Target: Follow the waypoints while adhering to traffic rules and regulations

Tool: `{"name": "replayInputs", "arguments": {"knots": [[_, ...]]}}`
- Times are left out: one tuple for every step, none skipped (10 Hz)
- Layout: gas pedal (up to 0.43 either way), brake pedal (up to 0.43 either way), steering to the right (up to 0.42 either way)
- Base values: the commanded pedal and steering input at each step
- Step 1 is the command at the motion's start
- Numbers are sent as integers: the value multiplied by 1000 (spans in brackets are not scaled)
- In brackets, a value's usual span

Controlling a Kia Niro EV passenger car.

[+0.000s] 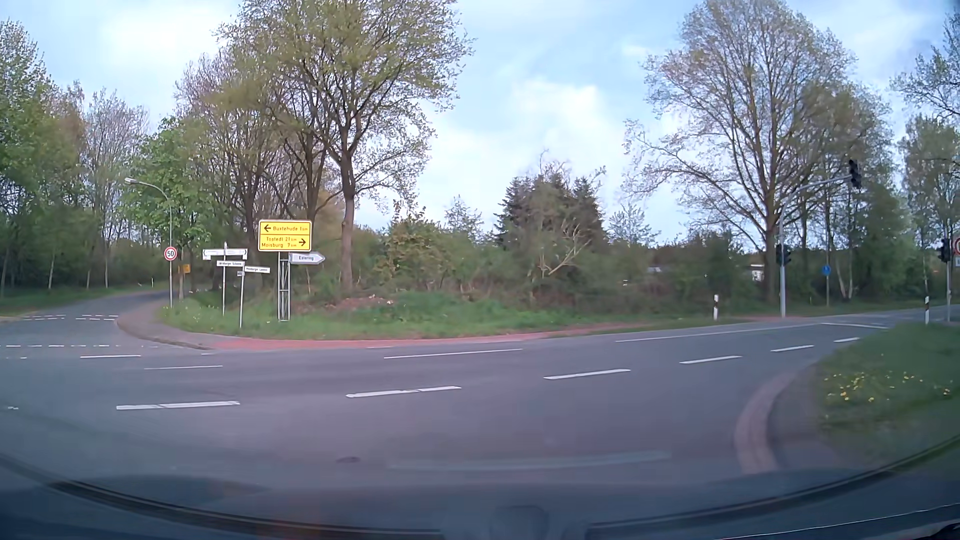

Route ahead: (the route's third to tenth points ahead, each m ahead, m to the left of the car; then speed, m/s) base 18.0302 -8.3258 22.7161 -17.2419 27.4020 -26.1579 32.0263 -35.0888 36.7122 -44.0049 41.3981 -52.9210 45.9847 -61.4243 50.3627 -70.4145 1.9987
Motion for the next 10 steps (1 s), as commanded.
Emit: {"name": "replayInputs", "arguments": {"knots": [[0, 0, 148], [0, 0, 153], [0, 0, 158], [0, 0, 159], [0, 0, 159], [0, 0, 163], [0, 0, 164], [0, 0, 164], [0, 0, 162], [0, 0, 160]]}}
